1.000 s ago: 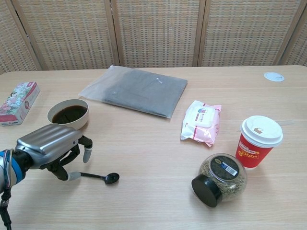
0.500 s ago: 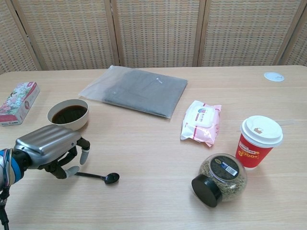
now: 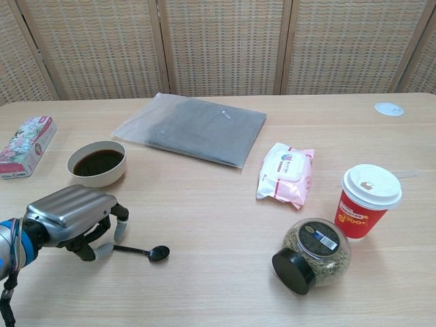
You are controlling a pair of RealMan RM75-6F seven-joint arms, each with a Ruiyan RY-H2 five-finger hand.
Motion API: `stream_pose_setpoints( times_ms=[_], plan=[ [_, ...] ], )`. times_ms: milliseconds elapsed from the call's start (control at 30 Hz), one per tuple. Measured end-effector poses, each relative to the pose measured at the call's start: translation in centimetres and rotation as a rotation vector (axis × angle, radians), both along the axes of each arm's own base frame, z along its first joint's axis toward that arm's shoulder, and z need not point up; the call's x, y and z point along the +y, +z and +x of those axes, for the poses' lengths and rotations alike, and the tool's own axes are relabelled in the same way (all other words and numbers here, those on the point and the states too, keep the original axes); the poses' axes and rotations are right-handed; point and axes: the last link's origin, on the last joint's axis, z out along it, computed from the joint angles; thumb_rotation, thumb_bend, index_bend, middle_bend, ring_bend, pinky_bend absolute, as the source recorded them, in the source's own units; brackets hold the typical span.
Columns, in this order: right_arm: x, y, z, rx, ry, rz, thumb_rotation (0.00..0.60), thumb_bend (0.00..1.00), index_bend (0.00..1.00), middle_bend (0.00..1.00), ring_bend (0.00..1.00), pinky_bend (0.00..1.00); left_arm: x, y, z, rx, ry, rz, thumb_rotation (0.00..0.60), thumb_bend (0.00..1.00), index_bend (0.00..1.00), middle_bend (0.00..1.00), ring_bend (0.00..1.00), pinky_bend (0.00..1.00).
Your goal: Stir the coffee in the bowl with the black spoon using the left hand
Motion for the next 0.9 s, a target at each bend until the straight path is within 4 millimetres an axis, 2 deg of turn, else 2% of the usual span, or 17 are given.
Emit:
stream_pose_setpoints(
  times_ms=[900],
  plan=[
    [0.28, 0.11, -0.07, 0.003, -0.006, 0.001, 0.600, 0.36, 0.10, 0.12, 0.00, 0.01, -0.25, -0.58, -0.42, -0.006, 0.015, 0.001, 0.600, 0.41, 0.52, 0.85, 0.77, 0.71]
  ],
)
